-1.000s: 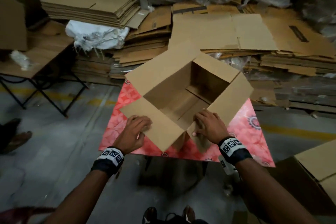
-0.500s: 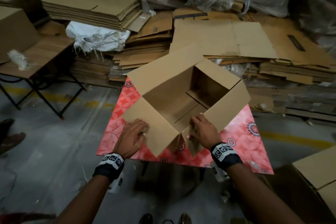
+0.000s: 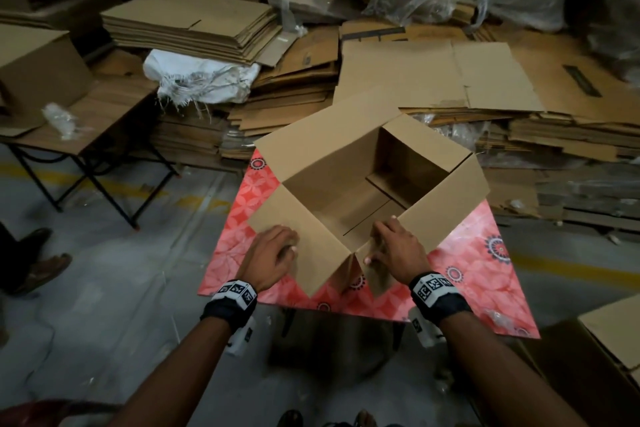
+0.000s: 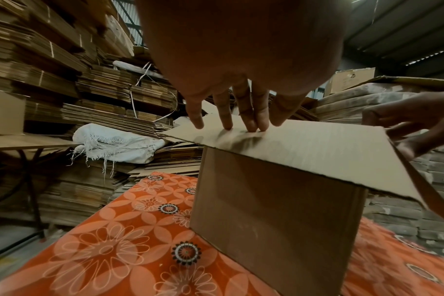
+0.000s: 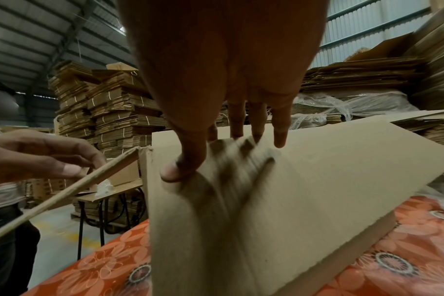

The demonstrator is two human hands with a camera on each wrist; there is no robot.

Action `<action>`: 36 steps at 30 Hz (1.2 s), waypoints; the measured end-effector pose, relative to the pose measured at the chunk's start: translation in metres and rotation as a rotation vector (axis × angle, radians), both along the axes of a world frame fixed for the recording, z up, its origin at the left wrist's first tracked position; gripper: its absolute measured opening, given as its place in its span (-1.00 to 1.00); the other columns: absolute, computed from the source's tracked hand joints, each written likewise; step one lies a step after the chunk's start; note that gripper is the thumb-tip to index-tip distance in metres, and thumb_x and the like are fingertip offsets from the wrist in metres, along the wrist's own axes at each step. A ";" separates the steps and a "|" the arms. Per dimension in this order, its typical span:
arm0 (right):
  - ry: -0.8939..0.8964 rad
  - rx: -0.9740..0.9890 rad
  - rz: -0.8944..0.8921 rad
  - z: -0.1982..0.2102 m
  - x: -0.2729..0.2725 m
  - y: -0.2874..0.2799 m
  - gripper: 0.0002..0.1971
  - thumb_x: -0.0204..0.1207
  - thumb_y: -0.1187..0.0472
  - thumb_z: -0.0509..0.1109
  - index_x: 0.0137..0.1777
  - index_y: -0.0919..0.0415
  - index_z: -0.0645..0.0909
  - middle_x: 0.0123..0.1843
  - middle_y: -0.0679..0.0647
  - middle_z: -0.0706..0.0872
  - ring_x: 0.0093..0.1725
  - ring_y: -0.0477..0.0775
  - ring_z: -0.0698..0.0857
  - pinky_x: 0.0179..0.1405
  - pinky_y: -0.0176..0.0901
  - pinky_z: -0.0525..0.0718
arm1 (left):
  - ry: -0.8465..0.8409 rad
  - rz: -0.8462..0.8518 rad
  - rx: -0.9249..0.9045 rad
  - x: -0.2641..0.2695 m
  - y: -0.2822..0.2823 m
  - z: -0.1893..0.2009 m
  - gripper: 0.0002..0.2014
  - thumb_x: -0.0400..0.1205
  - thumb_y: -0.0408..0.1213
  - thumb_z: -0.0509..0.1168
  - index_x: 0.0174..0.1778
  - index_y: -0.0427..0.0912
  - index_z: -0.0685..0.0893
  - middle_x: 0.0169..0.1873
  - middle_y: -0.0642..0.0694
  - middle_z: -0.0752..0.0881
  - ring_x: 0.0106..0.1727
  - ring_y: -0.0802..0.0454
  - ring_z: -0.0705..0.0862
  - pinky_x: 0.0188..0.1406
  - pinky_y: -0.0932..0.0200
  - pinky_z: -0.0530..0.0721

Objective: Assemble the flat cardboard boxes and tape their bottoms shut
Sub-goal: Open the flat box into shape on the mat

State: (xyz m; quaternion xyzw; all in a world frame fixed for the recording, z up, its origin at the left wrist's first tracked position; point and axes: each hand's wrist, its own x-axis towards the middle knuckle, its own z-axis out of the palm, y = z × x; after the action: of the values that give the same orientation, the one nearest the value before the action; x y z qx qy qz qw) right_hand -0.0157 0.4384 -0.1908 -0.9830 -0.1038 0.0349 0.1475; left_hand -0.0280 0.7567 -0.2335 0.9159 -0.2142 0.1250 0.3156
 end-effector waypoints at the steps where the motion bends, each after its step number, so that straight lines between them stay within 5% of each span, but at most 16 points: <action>1: 0.001 -0.004 0.000 0.000 0.000 0.000 -0.46 0.43 -0.08 0.63 0.30 0.05 0.51 0.40 0.08 0.56 0.38 0.26 0.59 0.26 0.06 0.61 | 0.009 0.005 0.006 0.000 -0.001 0.002 -0.78 0.62 -0.37 0.38 0.17 -0.17 0.75 0.14 -0.03 0.73 0.16 -0.01 0.67 0.18 0.14 0.57; 8: 0.000 0.006 -0.027 0.000 -0.001 0.003 -0.44 0.39 -0.08 0.64 0.29 -0.01 0.47 0.36 0.10 0.56 0.20 0.25 0.66 0.15 0.06 0.66 | 0.186 0.050 0.161 0.003 -0.004 0.000 -0.59 0.62 -0.11 0.20 0.36 -0.07 0.69 0.34 -0.03 0.72 0.36 -0.06 0.64 0.34 -0.07 0.63; 14: -0.034 0.012 -0.060 -0.006 -0.007 0.012 -0.37 0.43 -0.12 0.61 0.44 0.01 0.49 0.42 0.10 0.52 0.27 0.24 0.62 0.20 0.11 0.69 | 0.303 0.110 0.091 0.001 -0.026 0.008 -0.50 0.77 0.09 0.18 0.50 -0.17 0.61 0.47 -0.15 0.66 0.47 -0.14 0.61 0.42 0.00 0.55; 19: -0.031 0.097 -0.115 -0.005 -0.021 0.045 -0.44 0.45 -0.16 0.59 0.37 0.03 0.57 0.37 0.14 0.59 0.37 0.35 0.62 0.22 0.14 0.69 | 0.491 0.214 0.046 0.010 -0.049 0.012 -0.10 0.64 0.45 0.09 0.73 -0.14 0.22 0.68 -0.23 0.37 0.61 -0.26 0.45 0.54 -0.16 0.48; 24: -0.060 0.181 -0.102 -0.010 -0.032 0.067 -0.49 0.45 -0.18 0.59 0.31 0.05 0.63 0.41 0.10 0.65 0.61 0.39 0.46 0.28 0.17 0.65 | 0.515 0.289 0.058 0.028 -0.045 0.013 -0.17 0.65 0.19 0.25 0.77 -0.08 0.12 0.65 -0.30 0.31 0.62 -0.40 0.36 0.54 -0.25 0.44; 28: -0.048 0.207 0.026 -0.015 -0.024 0.050 -0.38 0.54 -0.08 0.55 0.57 -0.01 0.52 0.64 -0.03 0.51 0.72 0.21 0.36 0.52 0.14 0.56 | 0.492 0.295 0.159 0.037 -0.036 0.027 -0.24 0.72 0.07 0.28 0.80 0.00 0.12 0.74 -0.19 0.19 0.68 -0.38 0.27 0.59 -0.29 0.36; 32: -0.066 0.013 0.063 -0.009 -0.014 0.034 -0.21 0.48 -0.27 0.51 0.67 -0.09 0.36 0.74 0.00 0.35 0.75 0.22 0.23 0.69 0.28 0.23 | 0.425 0.378 0.273 0.041 -0.028 0.036 -0.42 0.72 -0.03 0.19 0.71 0.12 0.32 0.70 -0.08 0.26 0.59 -0.37 0.33 0.48 -0.31 0.43; 36: 0.008 -0.048 0.061 -0.008 -0.014 0.037 -0.05 0.47 -0.28 0.53 0.78 -0.15 0.13 0.84 -0.04 0.09 0.81 0.25 0.01 0.75 0.31 0.10 | 0.252 0.431 0.437 0.041 -0.028 0.040 -0.57 0.67 -0.18 0.22 0.50 0.01 0.59 0.54 -0.14 0.49 0.62 -0.31 0.31 0.56 -0.31 0.35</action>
State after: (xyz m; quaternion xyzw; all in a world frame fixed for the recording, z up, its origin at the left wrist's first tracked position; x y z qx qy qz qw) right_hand -0.0297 0.4754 -0.1990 -0.9825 -0.1322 0.0458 0.1231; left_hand 0.0132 0.7283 -0.1931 0.9944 0.0034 0.0257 0.1020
